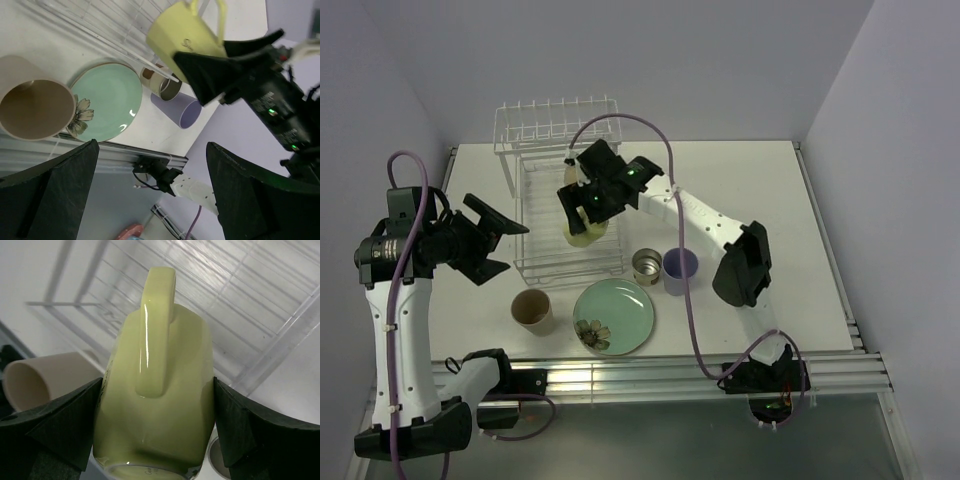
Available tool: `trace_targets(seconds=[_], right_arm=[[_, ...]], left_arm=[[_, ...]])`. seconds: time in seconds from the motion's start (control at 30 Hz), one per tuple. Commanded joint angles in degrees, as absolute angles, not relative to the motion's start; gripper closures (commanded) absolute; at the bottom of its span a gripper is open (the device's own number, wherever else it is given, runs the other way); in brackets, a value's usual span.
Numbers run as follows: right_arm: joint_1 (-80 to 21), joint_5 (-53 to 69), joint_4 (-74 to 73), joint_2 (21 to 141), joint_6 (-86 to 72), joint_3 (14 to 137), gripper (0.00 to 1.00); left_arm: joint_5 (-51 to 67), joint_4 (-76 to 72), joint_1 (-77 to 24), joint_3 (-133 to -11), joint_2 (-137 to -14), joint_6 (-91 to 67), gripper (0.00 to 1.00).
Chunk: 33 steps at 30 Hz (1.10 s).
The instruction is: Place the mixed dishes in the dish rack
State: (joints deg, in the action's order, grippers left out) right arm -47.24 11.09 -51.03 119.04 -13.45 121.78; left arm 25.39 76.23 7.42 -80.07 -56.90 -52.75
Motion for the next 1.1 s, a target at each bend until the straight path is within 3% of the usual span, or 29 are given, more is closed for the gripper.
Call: trace_targets(seconds=[0.0,0.27,0.73,0.83,0.87,0.97,1.03,1.07], right_arm=[[-48.3,4.7,-50.5,119.6,-10.0,128.6,1.00],[-49.9,0.1,-52.6,128.0,-9.1,134.9,1.00],[-50.6,-8.8,-53.3,133.6,-8.3,135.4,1.00],[-50.6,-9.1,-53.3,134.2,-8.2,135.6,0.79],[-50.6,-9.2,-53.3,134.5,-8.3,135.8,0.66],[-50.6,-10.2,-53.2,135.2,-8.2,136.5,0.40],[-50.6,-10.7,-52.8,135.0,-8.2,136.8,0.30],[-50.6,-11.1,-52.6,134.8,-7.9,136.8,0.20]], left_arm=[[23.8,78.6,7.6,-82.8,-56.6,-48.9,0.06],[25.5,78.7,7.6,-82.4,-56.3,-47.1,0.08],[26.8,78.7,7.6,-81.1,-56.5,-45.9,0.08],[27.2,78.7,7.6,-81.2,-56.3,-45.6,0.09],[27.2,78.7,7.6,-81.3,-56.4,-45.6,0.09],[27.3,78.7,7.6,-81.4,-56.4,-45.5,0.08],[27.3,78.7,7.6,-81.4,-56.4,-45.4,0.08],[27.4,78.7,7.6,-81.5,-56.4,-45.6,0.09]])
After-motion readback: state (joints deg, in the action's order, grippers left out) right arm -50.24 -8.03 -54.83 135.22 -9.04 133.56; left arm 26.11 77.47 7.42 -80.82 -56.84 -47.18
